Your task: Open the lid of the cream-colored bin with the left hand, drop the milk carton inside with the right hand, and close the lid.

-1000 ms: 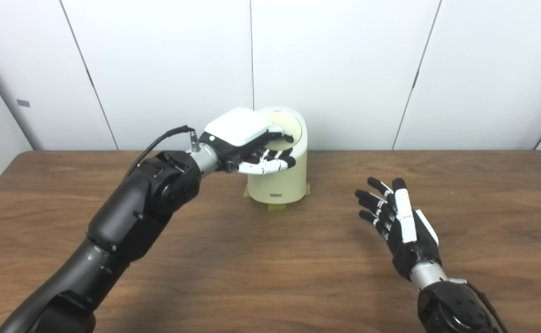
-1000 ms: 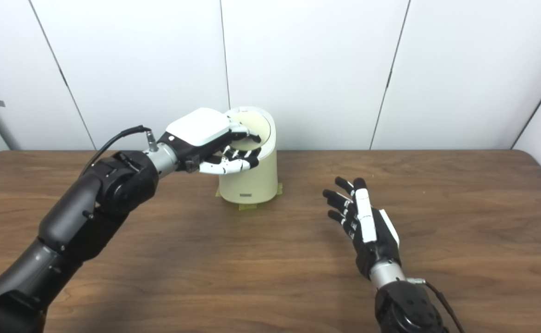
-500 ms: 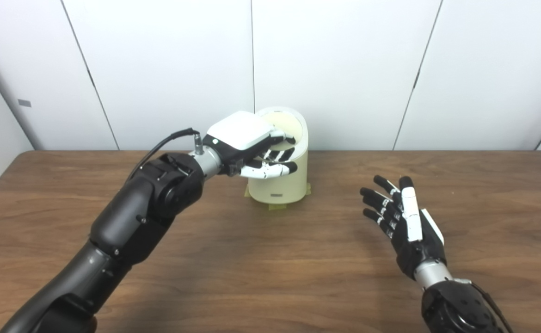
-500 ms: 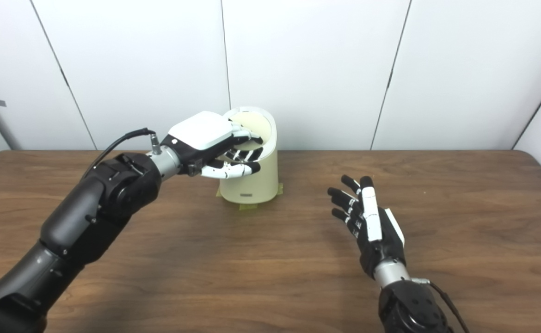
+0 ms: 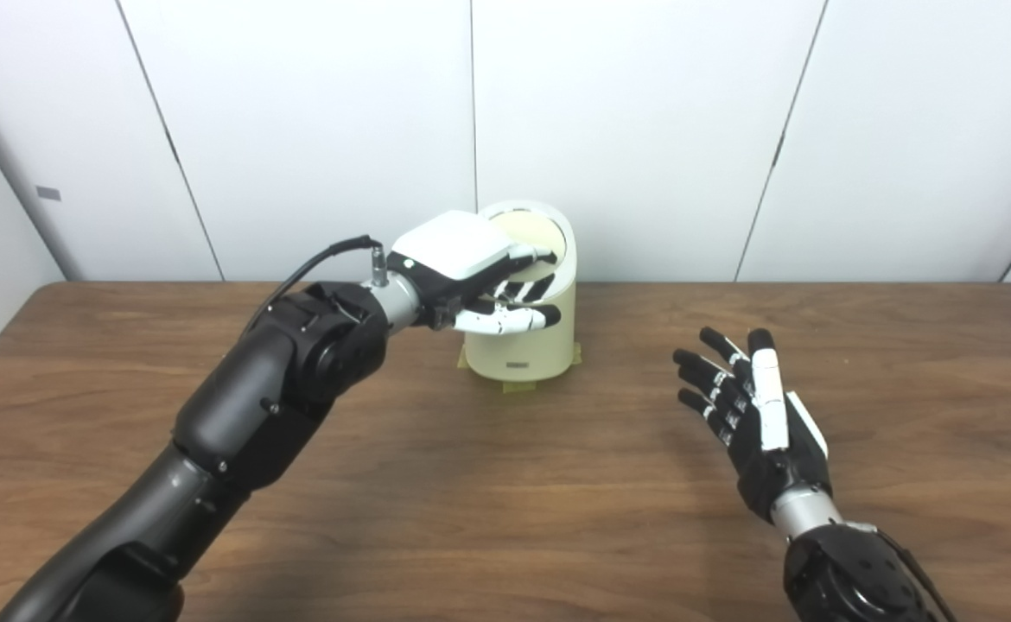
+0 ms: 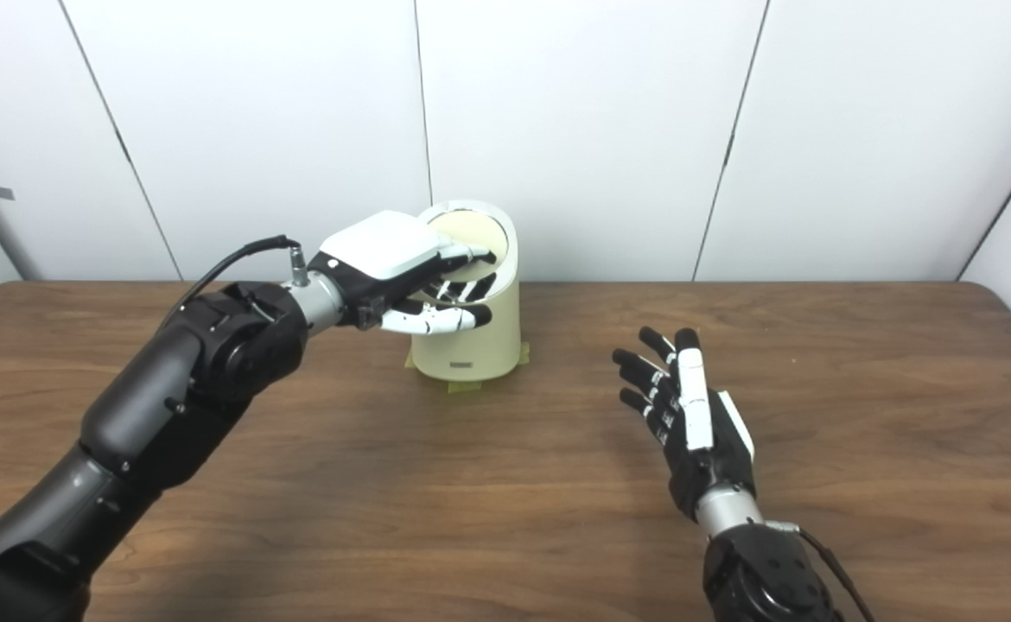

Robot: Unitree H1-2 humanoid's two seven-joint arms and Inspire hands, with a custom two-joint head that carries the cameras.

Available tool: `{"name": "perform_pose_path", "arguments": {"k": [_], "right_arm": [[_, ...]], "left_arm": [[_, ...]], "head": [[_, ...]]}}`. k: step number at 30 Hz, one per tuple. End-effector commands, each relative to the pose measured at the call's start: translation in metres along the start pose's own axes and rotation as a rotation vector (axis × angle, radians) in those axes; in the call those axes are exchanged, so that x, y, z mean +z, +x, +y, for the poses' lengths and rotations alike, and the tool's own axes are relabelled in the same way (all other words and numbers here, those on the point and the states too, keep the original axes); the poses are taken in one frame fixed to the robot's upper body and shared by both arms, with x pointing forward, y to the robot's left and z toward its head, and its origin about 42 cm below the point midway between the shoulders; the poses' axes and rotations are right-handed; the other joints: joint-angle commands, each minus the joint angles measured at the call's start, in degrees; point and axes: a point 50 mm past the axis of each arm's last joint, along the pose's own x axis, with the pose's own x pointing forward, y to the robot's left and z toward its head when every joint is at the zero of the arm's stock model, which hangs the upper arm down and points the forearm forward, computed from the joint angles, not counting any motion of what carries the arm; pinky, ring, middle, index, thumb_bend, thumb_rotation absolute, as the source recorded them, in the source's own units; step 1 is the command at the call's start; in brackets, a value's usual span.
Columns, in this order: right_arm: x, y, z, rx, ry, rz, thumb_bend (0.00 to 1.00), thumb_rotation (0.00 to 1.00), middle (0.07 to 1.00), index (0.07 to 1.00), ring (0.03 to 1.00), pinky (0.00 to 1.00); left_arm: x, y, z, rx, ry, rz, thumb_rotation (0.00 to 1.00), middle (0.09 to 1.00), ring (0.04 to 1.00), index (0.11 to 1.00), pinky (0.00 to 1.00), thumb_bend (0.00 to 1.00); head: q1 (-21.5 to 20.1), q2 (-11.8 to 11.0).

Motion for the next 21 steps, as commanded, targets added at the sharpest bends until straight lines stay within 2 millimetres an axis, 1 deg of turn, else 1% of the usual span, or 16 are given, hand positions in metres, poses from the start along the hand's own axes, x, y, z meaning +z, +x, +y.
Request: {"name": "perform_pose_path", "arguments": {"k": [1, 4, 7, 9, 10, 11, 12, 13, 14, 15, 17, 19, 21], "right_arm": [[0.019, 0.002, 0.004, 0.017, 0.008, -0.069, 0.61, 1.00, 0.783, 0.900, 0.864, 0.85], [0.019, 0.002, 0.003, 0.015, 0.013, -0.067, 0.61, 1.00, 0.786, 0.897, 0.867, 0.85], [0.019, 0.001, 0.002, 0.012, 0.014, -0.068, 0.61, 1.00, 0.787, 0.897, 0.861, 0.83], [0.020, 0.002, 0.002, 0.011, 0.011, -0.069, 0.62, 1.00, 0.785, 0.898, 0.860, 0.82], [0.020, 0.002, 0.002, 0.010, 0.010, -0.069, 0.62, 1.00, 0.785, 0.900, 0.861, 0.82], [0.020, 0.002, 0.002, 0.009, 0.012, -0.070, 0.62, 1.00, 0.785, 0.900, 0.861, 0.82], [0.020, 0.002, 0.002, 0.006, 0.014, -0.070, 0.63, 1.00, 0.786, 0.901, 0.864, 0.83], [0.020, 0.002, 0.002, 0.005, 0.016, -0.070, 0.63, 1.00, 0.788, 0.901, 0.866, 0.83], [0.021, 0.002, 0.002, 0.004, 0.016, -0.073, 0.63, 1.00, 0.789, 0.902, 0.867, 0.83], [0.022, 0.002, 0.002, 0.003, 0.017, -0.078, 0.62, 1.00, 0.791, 0.900, 0.866, 0.83], [0.023, 0.002, 0.002, 0.001, 0.019, -0.086, 0.62, 1.00, 0.791, 0.894, 0.858, 0.81], [0.024, 0.002, 0.001, 0.001, 0.016, -0.104, 0.62, 1.00, 0.793, 0.887, 0.843, 0.80], [0.026, 0.001, 0.000, 0.003, 0.012, -0.122, 0.62, 1.00, 0.804, 0.884, 0.842, 0.79]], "left_arm": [[0.002, -0.003, -0.014, -0.102, -0.017, -0.014, 1.00, 0.894, 0.878, 0.951, 0.94, 0.53], [0.003, -0.009, 0.002, -0.025, -0.046, -0.016, 1.00, 0.879, 0.876, 0.945, 0.95, 0.52], [0.003, -0.015, 0.021, 0.084, -0.051, -0.009, 1.00, 0.887, 0.890, 0.923, 0.94, 0.51], [0.001, -0.022, 0.036, 0.199, -0.085, -0.007, 1.00, 0.879, 0.883, 0.901, 0.90, 0.50], [0.000, -0.024, 0.040, 0.234, -0.102, -0.005, 1.00, 0.877, 0.881, 0.894, 0.88, 0.50], [-0.002, -0.028, 0.045, 0.278, -0.148, -0.001, 1.00, 0.876, 0.879, 0.890, 0.87, 0.50], [-0.003, -0.032, 0.048, 0.308, -0.188, 0.002, 1.00, 0.883, 0.886, 0.897, 0.83, 0.51], [-0.004, -0.035, 0.050, 0.326, -0.214, 0.004, 1.00, 0.886, 0.886, 0.901, 0.82, 0.51], [-0.006, -0.040, 0.051, 0.370, -0.276, 0.003, 1.00, 0.887, 0.887, 0.903, 0.81, 0.51], [-0.007, -0.045, 0.052, 0.409, -0.331, -0.001, 1.00, 0.893, 0.877, 0.902, 0.78, 0.49], [-0.009, -0.053, 0.050, 0.467, -0.410, -0.007, 1.00, 0.902, 0.873, 0.905, 0.76, 0.45], [-0.009, -0.060, 0.045, 0.525, -0.498, 0.000, 1.00, 0.898, 0.876, 0.904, 0.78, 0.41], [-0.010, -0.068, 0.035, 0.586, -0.602, 0.003, 1.00, 0.890, 0.887, 0.910, 0.81, 0.40]], "head": [[0.00, 0.05], [0.01, 0.01], [0.01, 0.01], [0.00, -0.08], [0.00, -0.11], [-0.02, -0.10], [0.01, -0.11], [0.01, -0.11], [0.04, -0.09], [0.04, -0.09], [0.28, -0.04], [0.39, 0.13], [0.48, 0.41]]}}
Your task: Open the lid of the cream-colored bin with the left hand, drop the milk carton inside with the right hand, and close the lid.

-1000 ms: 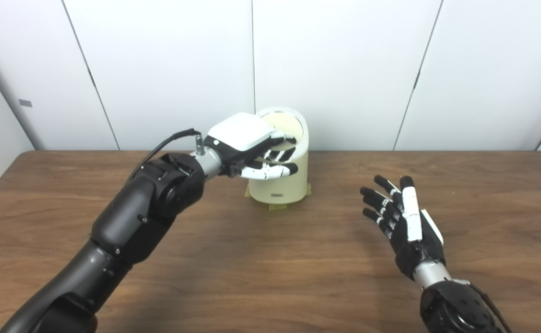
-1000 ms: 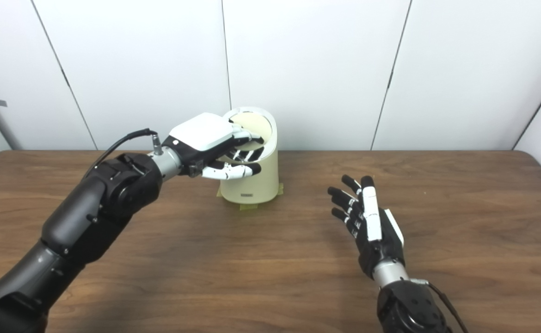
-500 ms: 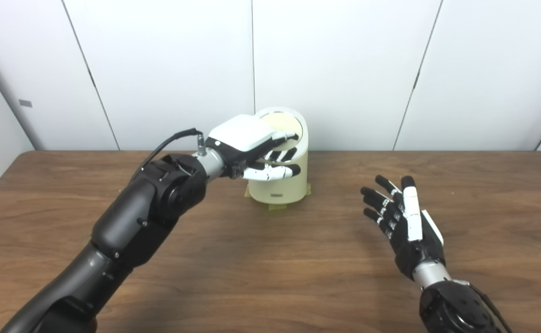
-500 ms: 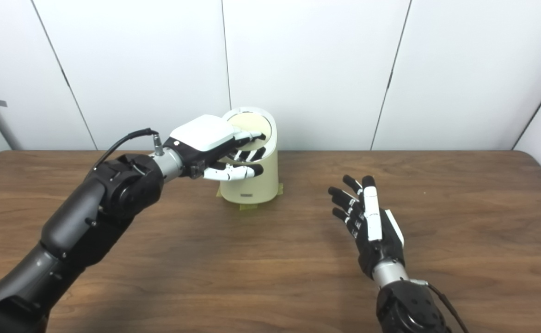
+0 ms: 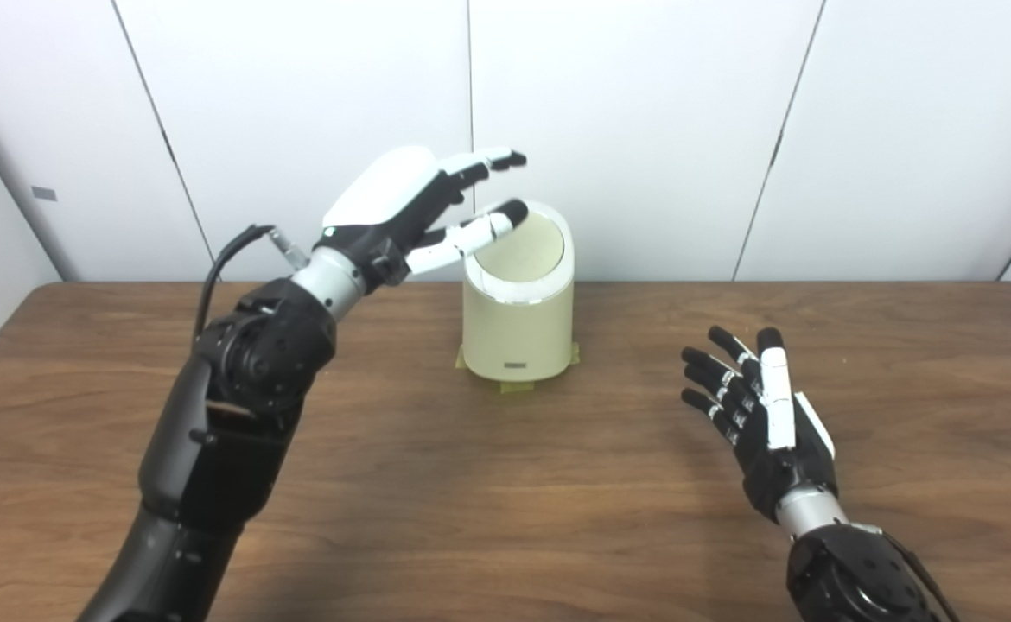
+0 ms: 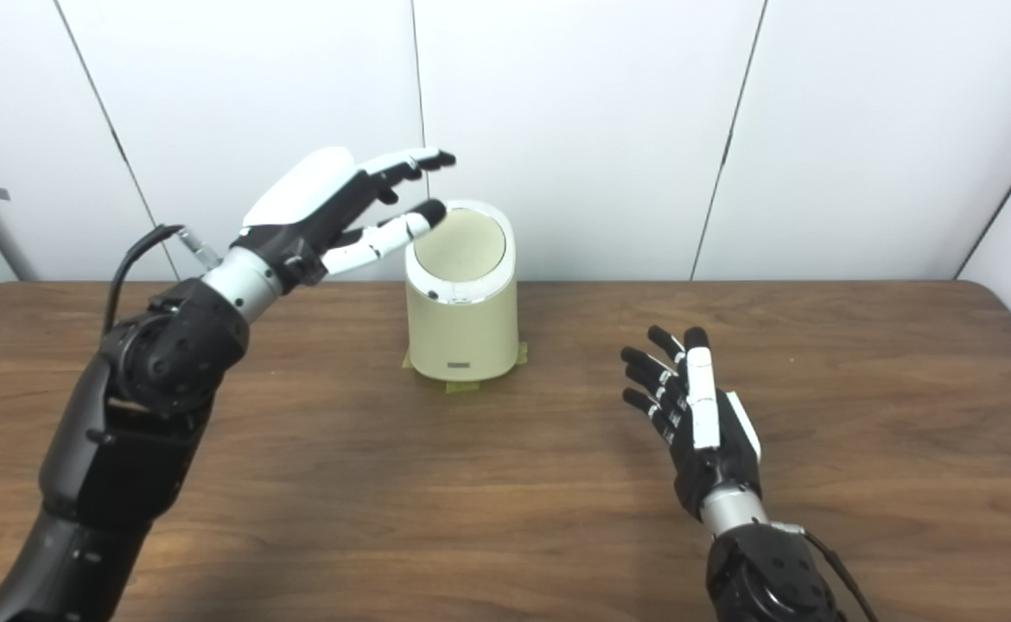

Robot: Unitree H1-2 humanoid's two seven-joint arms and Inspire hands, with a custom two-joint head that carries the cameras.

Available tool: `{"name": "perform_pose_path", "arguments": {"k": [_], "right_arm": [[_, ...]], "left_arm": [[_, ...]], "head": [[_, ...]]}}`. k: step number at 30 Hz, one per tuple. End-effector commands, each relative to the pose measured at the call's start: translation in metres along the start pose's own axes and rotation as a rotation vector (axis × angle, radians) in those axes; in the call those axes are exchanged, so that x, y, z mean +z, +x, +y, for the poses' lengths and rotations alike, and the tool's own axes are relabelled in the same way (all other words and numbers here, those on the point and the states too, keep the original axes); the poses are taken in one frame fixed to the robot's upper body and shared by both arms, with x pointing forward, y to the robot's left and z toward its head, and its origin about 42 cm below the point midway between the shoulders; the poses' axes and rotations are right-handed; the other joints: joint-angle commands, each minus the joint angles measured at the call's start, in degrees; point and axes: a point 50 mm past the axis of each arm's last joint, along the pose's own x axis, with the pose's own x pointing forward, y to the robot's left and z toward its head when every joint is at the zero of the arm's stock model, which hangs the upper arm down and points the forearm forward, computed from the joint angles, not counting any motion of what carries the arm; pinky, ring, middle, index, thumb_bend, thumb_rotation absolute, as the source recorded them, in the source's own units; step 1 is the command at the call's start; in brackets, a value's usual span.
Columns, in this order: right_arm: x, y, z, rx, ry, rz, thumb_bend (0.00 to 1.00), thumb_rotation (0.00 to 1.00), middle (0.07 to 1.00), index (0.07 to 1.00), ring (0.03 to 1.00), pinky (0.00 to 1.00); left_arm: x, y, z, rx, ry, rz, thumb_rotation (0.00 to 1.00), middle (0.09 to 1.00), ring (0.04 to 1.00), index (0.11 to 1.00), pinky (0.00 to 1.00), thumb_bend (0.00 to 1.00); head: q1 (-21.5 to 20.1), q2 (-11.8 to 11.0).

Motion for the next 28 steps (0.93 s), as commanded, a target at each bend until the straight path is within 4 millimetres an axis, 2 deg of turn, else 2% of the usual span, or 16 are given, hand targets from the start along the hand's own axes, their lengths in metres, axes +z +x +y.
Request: {"name": "perform_pose_path", "arguments": {"k": [1, 7, 14, 17, 20, 23, 28], "right_arm": [[0.024, 0.002, 0.005, 0.029, 0.003, -0.115, 0.62, 1.00, 0.813, 0.883, 0.848, 0.79], [0.026, 0.002, 0.003, 0.021, 0.006, -0.123, 0.61, 1.00, 0.820, 0.876, 0.842, 0.78], [0.028, -0.001, 0.002, 0.046, -0.020, -0.165, 0.60, 0.98, 0.818, 0.865, 0.823, 0.77], [0.029, -0.003, 0.003, 0.072, -0.021, -0.189, 0.63, 0.94, 0.820, 0.865, 0.827, 0.77], [0.028, -0.004, 0.004, 0.081, -0.045, -0.214, 0.63, 0.93, 0.845, 0.876, 0.854, 0.78], [0.024, -0.004, 0.003, 0.080, -0.075, -0.234, 0.63, 0.94, 0.892, 0.906, 0.905, 0.83], [0.018, -0.003, -0.001, 0.068, -0.087, -0.244, 0.63, 0.96, 0.936, 0.935, 0.956, 0.90]], "left_arm": [[0.004, -0.006, 0.008, 0.106, -0.086, -0.028, 1.00, 0.883, 0.892, 0.912, 0.83, 0.39], [-0.017, -0.041, -0.007, 0.201, -0.291, 0.083, 1.00, 0.876, 0.884, 0.907, 0.83, 0.45], [-0.033, -0.097, -0.026, 0.241, -0.447, 0.217, 1.00, 0.890, 0.898, 0.924, 0.87, 0.42], [-0.033, -0.112, -0.032, 0.277, -0.499, 0.256, 1.00, 0.899, 0.911, 0.922, 0.89, 0.35], [-0.034, -0.126, -0.042, 0.309, -0.656, 0.296, 1.00, 0.923, 0.919, 0.941, 0.91, 0.32], [-0.035, -0.138, -0.055, 0.325, -0.781, 0.344, 1.00, 0.943, 0.939, 0.961, 0.95, 0.35], [-0.041, -0.153, -0.070, 0.338, -0.839, 0.359, 1.00, 0.977, 0.988, 0.989, 1.00, 0.41]], "head": [[-0.01, 0.03], [-0.05, 0.22], [0.31, 0.69], [0.27, 0.75], [0.19, 0.96], [0.27, 1.14], [0.83, 1.53]]}}
